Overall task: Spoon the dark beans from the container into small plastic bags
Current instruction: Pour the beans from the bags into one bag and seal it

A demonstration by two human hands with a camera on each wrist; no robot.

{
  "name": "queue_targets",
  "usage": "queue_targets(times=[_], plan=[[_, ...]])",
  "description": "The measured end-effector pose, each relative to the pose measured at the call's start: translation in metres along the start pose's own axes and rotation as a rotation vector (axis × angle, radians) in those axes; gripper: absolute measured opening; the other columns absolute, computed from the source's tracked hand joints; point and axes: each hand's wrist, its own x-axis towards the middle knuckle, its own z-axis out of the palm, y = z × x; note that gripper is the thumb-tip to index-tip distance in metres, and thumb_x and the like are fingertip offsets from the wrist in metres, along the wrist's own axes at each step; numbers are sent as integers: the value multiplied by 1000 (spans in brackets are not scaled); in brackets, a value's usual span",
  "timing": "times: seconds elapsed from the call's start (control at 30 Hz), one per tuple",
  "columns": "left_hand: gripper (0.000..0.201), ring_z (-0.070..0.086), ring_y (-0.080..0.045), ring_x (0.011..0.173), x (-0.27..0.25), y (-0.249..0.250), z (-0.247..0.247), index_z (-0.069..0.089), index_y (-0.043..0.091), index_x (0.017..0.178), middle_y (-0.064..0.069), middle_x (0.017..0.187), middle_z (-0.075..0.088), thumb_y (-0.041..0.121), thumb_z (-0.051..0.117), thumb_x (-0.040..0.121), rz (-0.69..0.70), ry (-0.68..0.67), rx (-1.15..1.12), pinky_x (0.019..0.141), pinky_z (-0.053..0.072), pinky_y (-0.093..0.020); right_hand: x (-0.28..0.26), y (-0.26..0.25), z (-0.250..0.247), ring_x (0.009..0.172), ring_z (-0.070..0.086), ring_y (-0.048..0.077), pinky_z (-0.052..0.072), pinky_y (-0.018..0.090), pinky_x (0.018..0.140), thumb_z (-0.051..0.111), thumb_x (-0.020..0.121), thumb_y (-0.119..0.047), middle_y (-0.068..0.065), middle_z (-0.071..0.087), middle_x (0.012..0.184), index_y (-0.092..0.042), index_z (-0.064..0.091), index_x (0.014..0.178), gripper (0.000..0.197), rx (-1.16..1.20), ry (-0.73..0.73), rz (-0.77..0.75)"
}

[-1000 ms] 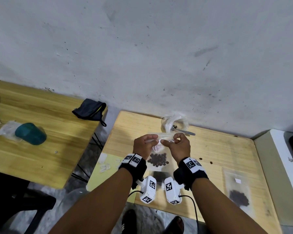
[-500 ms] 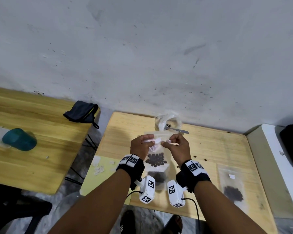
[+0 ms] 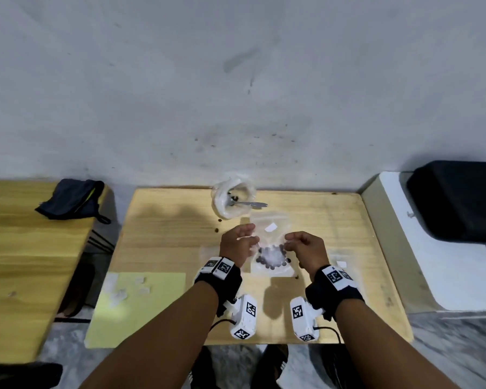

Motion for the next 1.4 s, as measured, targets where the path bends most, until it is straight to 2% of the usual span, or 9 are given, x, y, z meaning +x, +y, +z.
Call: queue_targets(times=[0.13, 0.33, 0.43, 0.57, 0.67, 0.8, 1.07, 1.2, 1.4], plan=[[32, 55, -16, 60, -3, -18, 47, 59, 14, 107, -2, 85, 61, -8, 61, 82, -183, -193, 70, 57, 42, -26, 12, 30, -49, 74, 64, 21, 51, 27, 66, 66, 74, -2, 2, 71, 82, -18, 72, 85, 20, -163, 78, 74], [25, 57, -11, 42, -10, -52, 121, 54, 23, 86, 8, 50, 62, 0, 47, 93, -405, -355, 90, 53, 39, -21, 14, 75, -115, 84, 66, 21, 53, 29, 76, 68, 74, -15, 0, 69, 95, -27, 65, 95, 25, -388, 131, 168], [28, 57, -9, 45, -17, -63, 143, 53, 24, 88, 10, 60, 64, -3, 48, 93, -435, -350, 122, 57, 35, -23, 12, 91, -129, 89, 61, 21, 44, 25, 76, 72, 78, -20, 1, 63, 106, -25, 63, 106, 29, -438, 148, 191], [41, 55, -13, 69, -22, -72, 152, 50, 21, 126, 9, 94, 59, 0, 54, 91, -440, -374, 187, 63, 39, -26, 11, 106, -137, 106, 60, 27, 41, 25, 81, 77, 76, -22, 7, 56, 125, -22, 61, 120, 47, -493, 122, 194], [33, 49, -14, 66, -21, -71, 143, 52, 22, 118, 7, 89, 65, 3, 55, 91, -429, -379, 177, 59, 35, -24, 7, 107, -135, 111, 60, 30, 46, 32, 87, 77, 75, -22, 6, 40, 139, -23, 55, 131, 60, -564, 155, 158], [26, 54, -17, 64, -21, -59, 114, 54, 17, 112, 3, 83, 60, 3, 55, 90, -303, -293, 156, 57, 35, -24, 2, 94, -115, 109, 59, 28, 47, 32, 85, 69, 79, -14, 2, 50, 132, -22, 62, 118, 41, -470, 240, 1], [17, 55, -14, 47, -25, -47, -1, 67, 13, 98, -7, 76, 66, 3, 61, 85, -129, 103, 139, 43, 36, -21, -5, 65, -8, 85, 61, 14, 41, 16, 67, 71, 82, -15, -16, 63, 82, -13, 67, 86, 7, -443, -178, -154], [13, 62, -21, 70, -26, -56, -60, 69, 23, 83, -7, 88, 70, 11, 64, 84, -53, 360, 228, 63, 49, -28, -18, 52, 43, 95, 59, 9, 44, 17, 75, 69, 87, -17, -10, 65, 98, -26, 62, 78, 14, -463, -381, -135], [20, 64, -27, 96, -29, -67, -105, 68, 22, 100, -7, 107, 67, 16, 65, 81, -177, 361, 360, 81, 50, -28, -22, 44, 95, 110, 60, 22, 47, 27, 93, 72, 83, -29, 3, 63, 121, -22, 51, 138, 59, -591, -431, -26]])
